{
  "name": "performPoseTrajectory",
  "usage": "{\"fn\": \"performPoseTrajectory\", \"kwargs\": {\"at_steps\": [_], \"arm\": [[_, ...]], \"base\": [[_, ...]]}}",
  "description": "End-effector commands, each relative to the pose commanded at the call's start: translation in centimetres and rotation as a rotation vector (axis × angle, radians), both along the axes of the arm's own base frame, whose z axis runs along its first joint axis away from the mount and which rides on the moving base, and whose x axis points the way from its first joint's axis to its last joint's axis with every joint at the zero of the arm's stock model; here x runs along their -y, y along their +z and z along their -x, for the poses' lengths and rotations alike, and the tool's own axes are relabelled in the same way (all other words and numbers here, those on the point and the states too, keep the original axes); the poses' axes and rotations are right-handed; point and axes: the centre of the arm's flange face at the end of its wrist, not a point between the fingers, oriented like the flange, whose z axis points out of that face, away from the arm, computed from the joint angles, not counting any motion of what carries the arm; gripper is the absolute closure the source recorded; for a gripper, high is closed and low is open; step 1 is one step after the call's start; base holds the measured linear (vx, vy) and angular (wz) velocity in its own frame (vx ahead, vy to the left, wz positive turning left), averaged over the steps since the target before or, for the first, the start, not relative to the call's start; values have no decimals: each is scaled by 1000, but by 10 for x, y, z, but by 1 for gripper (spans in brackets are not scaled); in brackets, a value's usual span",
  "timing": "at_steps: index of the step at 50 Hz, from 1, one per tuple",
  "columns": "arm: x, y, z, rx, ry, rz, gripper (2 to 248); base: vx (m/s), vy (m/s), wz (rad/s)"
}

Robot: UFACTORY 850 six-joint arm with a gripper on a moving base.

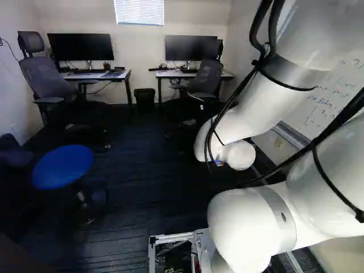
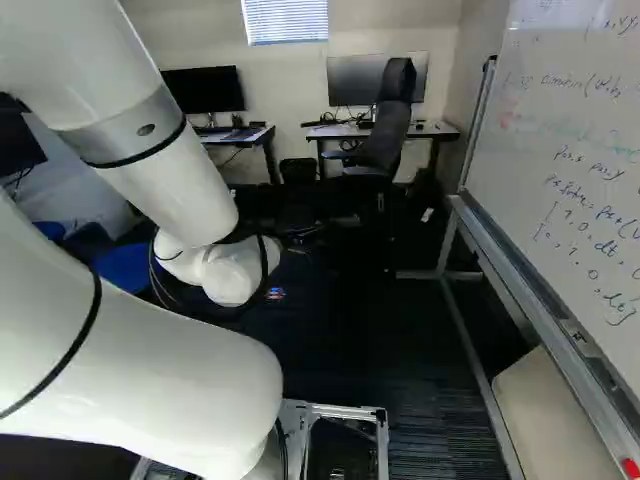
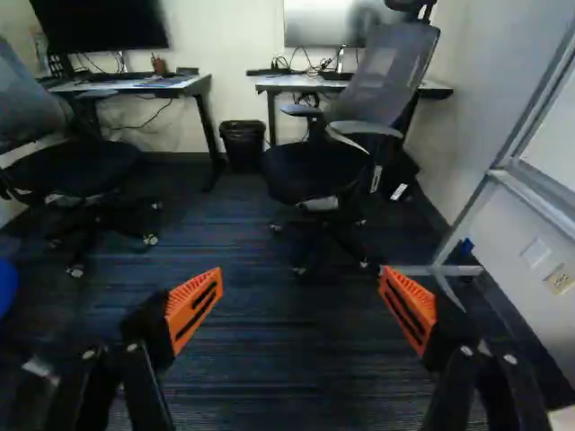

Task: Open the door and move inside

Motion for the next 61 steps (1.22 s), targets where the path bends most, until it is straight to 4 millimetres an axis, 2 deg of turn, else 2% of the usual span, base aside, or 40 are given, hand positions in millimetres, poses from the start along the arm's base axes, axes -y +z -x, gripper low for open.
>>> {"fn": "performPoseTrajectory", "kwargs": {"at_steps": [61], "arm": [[0, 0, 0, 0, 0, 0, 3]], "base": [[-3, 0, 0]]}}
